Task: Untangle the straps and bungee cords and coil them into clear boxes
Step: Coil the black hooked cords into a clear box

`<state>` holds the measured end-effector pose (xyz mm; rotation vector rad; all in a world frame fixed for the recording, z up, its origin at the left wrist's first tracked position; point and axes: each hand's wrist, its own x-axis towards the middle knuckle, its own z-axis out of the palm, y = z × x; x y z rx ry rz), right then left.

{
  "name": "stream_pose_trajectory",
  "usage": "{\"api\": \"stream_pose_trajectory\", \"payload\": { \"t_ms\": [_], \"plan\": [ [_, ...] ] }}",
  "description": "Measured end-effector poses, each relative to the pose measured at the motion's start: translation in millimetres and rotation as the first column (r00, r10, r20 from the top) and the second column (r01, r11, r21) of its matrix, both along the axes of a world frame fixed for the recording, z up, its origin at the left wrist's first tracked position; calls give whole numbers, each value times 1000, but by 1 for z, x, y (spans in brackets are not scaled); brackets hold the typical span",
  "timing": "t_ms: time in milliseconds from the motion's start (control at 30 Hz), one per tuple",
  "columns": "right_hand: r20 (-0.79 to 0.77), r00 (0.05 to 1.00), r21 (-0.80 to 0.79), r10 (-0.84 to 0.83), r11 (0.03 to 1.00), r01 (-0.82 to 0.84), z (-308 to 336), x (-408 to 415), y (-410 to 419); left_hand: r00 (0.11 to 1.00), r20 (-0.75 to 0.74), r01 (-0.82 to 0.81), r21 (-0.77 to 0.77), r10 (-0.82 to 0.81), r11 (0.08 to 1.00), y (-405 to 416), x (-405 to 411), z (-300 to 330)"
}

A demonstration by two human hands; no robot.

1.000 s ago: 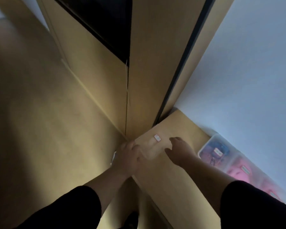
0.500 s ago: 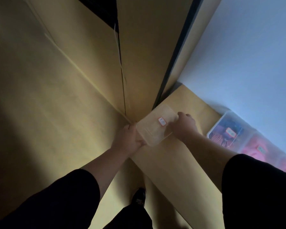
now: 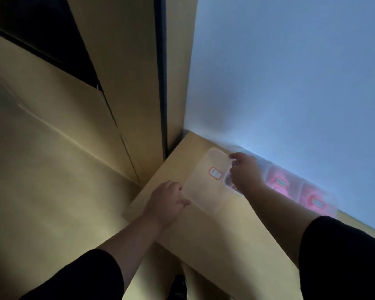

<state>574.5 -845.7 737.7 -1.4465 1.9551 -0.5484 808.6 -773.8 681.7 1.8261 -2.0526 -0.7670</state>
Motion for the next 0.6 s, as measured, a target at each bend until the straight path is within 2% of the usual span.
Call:
{"api": "stream_pose_trajectory", "payload": {
  "t_ms": [100, 300, 600],
  "plan": [
    [-21, 990, -94, -141, 986, 139, 22, -51, 21, 976, 62, 211, -59, -207, 976, -4, -40, 25],
    [-90, 954, -147, -287, 951, 272, 55, -133, 73, 863, 168, 498, -136, -476, 856, 6, -117, 61],
    [-124, 901, -138, -417, 906, 400, 73, -240, 159, 761, 187, 649, -240, -622, 722, 62, -224, 77]
  ]
}}
